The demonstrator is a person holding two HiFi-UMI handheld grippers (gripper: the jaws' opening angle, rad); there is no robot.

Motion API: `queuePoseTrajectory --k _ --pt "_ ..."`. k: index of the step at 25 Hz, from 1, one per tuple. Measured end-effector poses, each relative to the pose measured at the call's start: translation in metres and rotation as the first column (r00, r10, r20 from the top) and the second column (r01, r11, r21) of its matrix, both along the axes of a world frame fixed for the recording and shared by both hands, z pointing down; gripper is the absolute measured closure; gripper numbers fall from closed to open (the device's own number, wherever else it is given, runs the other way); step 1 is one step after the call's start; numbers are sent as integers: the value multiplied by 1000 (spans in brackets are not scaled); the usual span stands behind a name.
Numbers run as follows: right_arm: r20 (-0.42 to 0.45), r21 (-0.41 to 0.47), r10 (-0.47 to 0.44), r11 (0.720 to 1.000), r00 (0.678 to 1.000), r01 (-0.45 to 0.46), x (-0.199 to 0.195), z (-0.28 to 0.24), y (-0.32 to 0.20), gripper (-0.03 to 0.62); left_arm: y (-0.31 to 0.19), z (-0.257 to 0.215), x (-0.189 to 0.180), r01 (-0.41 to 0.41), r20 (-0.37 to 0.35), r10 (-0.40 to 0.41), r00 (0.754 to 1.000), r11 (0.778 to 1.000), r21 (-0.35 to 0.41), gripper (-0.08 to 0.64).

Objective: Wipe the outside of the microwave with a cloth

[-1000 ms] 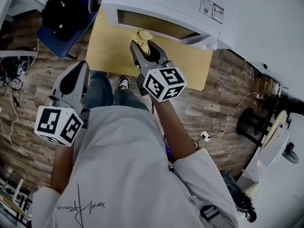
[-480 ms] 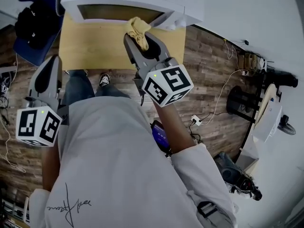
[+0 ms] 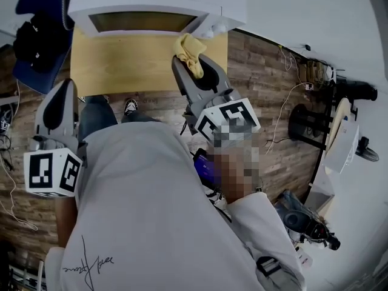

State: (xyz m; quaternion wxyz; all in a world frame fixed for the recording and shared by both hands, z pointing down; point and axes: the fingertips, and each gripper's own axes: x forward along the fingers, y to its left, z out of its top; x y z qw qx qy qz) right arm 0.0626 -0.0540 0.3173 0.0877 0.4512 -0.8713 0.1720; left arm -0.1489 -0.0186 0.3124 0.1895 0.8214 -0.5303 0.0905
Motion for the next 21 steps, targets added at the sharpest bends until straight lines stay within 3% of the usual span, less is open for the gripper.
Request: queuePoseTrajectory --k 10,21 --pt "7 -28 18 999 1000 -18 1 9 16 482 8 4 -12 48 -16 -48 999 999 -24 568" --pt "-20 -61 49 997 999 -50 20 15 28 485 19 17 -4 22 18 -21 1000 998 -54 568"
